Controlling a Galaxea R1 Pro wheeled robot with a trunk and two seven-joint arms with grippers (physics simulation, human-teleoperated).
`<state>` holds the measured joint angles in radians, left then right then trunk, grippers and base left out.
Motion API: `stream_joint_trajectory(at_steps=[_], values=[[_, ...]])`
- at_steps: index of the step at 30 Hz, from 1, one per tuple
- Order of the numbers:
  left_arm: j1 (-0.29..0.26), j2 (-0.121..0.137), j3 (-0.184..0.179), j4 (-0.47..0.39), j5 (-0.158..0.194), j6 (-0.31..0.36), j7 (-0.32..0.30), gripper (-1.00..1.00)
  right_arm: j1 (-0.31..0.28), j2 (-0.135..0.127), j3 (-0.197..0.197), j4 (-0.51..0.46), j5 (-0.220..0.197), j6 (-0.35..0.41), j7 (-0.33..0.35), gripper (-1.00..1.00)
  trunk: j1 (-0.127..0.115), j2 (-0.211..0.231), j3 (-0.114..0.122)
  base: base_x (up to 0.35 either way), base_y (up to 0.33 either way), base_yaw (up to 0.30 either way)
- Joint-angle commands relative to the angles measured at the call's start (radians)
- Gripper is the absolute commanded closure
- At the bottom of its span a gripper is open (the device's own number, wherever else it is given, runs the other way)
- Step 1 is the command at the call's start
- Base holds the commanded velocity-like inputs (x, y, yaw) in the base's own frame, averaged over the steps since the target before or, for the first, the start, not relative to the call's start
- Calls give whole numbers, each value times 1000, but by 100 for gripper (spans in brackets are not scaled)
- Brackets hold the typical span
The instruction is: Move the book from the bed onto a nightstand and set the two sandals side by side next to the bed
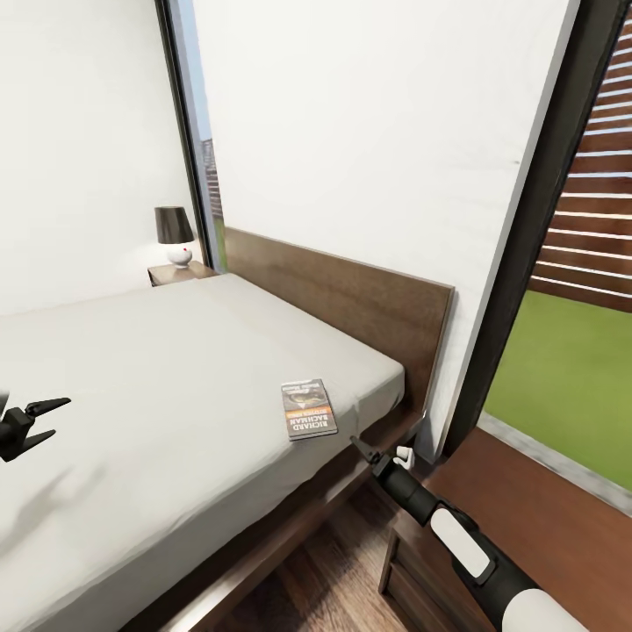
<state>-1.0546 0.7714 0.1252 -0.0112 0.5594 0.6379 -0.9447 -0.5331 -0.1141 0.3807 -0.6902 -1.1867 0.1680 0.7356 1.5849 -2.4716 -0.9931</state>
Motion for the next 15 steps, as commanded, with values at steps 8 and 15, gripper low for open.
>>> stream_joint_trajectory(at_steps=[8, 15], values=[[-1, 0, 8, 0, -6, 6, -2, -100, -1, -1, 2, 0, -17, 7, 0, -100, 0, 0, -1, 0, 0, 0], [-1, 0, 8, 0, -6, 6, -2, -100, -1, 0, 4, 0, -18, 6, -17, -100, 0, 0, -1, 0, 0, 0]])
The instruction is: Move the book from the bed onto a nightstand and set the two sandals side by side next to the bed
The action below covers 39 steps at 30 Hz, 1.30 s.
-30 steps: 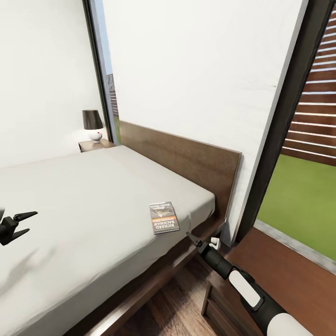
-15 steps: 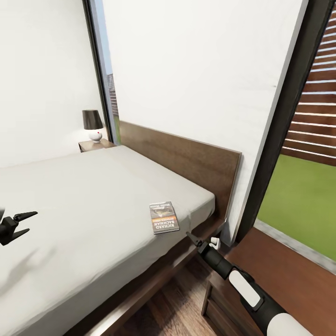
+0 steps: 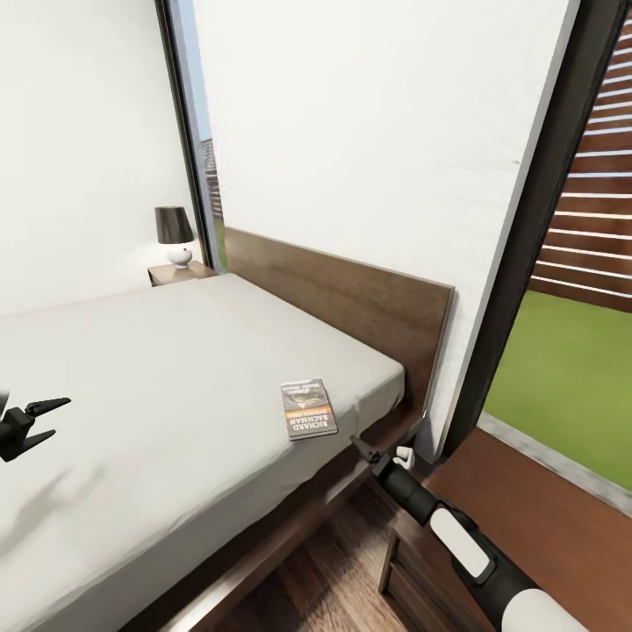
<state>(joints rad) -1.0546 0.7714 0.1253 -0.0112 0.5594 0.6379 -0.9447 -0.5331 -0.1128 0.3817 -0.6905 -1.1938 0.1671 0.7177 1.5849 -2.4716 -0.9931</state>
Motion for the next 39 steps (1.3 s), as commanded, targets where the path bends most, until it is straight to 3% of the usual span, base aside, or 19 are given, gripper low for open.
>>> stream_joint_trajectory(at_steps=[1, 13, 28, 39], values=[[-1, 0, 8, 0, -6, 6, -2, -100, -1, -1, 4, -1, -11, 7, -6, -100, 0, 0, -1, 0, 0, 0], [-1, 0, 8, 0, -6, 6, -2, -100, -1, 26, -2, -7, -11, 6, -62, -100, 0, 0, -1, 0, 0, 0], [-1, -5, 8, 0, -6, 6, -2, -100, -1, 30, -12, -9, -13, 8, -102, -100, 0, 0, -1, 0, 0, 0], [-1, -6, 7, 0, -6, 6, -2, -100, -1, 30, -45, -9, -15, 8, -114, -100, 0, 0, -1, 0, 0, 0]])
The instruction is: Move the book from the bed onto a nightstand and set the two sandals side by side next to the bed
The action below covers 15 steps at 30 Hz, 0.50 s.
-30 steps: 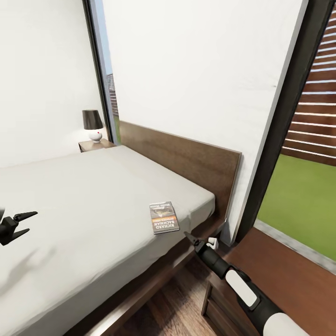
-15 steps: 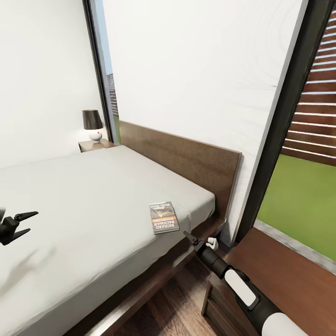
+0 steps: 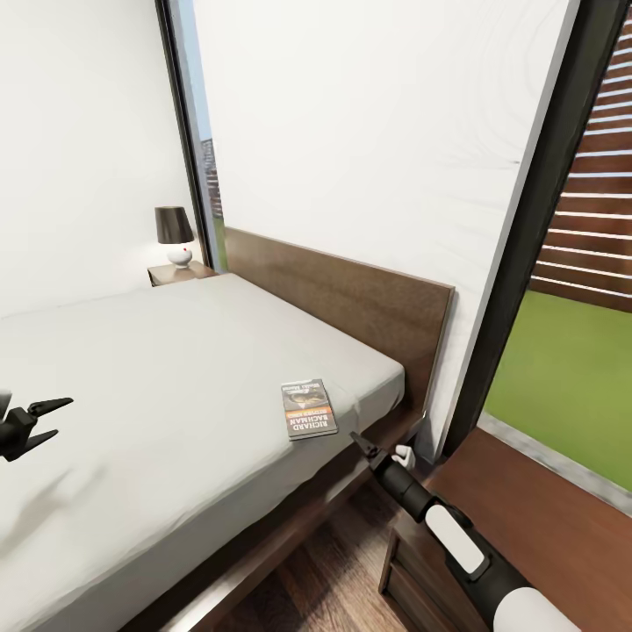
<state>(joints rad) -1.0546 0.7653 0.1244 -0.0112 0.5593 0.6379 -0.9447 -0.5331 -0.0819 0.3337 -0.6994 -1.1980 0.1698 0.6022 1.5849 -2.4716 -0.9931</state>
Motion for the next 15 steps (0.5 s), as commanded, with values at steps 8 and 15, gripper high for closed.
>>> stream_joint_trajectory(at_steps=[8, 15], values=[[-1, 0, 8, 0, -6, 6, -2, -100, -1, -2, -6, 0, -12, 6, -3, -100, 0, 0, -1, 0, 0, 0], [-1, 0, 8, 0, -6, 6, -2, -100, -1, -2, -8, 1, -13, 7, -19, -100, 0, 0, -1, 0, 0, 0]])
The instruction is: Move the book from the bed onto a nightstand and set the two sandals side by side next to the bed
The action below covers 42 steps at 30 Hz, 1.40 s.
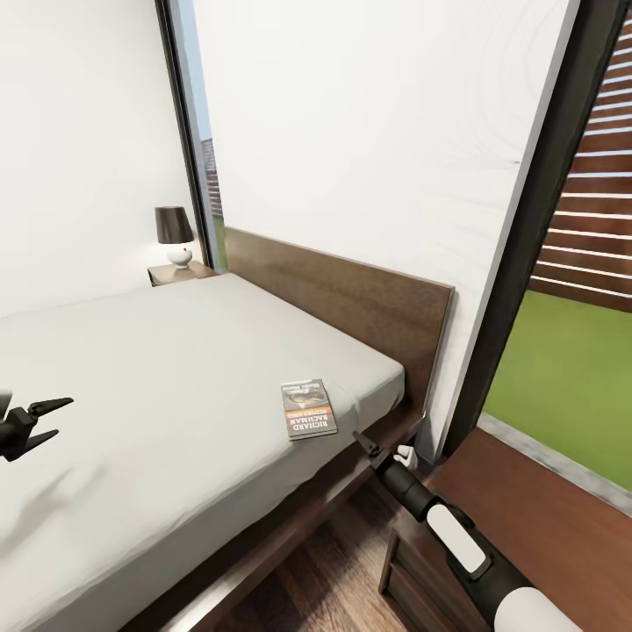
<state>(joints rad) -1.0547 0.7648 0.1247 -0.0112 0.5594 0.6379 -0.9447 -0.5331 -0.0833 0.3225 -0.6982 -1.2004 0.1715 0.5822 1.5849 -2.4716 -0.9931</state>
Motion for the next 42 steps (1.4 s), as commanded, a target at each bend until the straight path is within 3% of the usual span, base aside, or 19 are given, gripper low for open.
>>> stream_joint_trajectory(at_steps=[1, 15, 42], values=[[-1, 0, 8, 0, -6, 6, -2, -100, -1, -1, 3, 0, -12, 5, -3, -100, 0, 0, -1, 0, 0, 0], [-1, 1, 9, 0, -6, 6, -2, -100, -1, 0, 9, 1, -36, 7, -24, -100, 0, 0, -1, 0, 0, 0], [-1, 1, 8, 0, -6, 6, -3, -100, -1, 5, 12, 3, -36, 13, -28, -100, 0, 0, -1, 1, 0, 0]])
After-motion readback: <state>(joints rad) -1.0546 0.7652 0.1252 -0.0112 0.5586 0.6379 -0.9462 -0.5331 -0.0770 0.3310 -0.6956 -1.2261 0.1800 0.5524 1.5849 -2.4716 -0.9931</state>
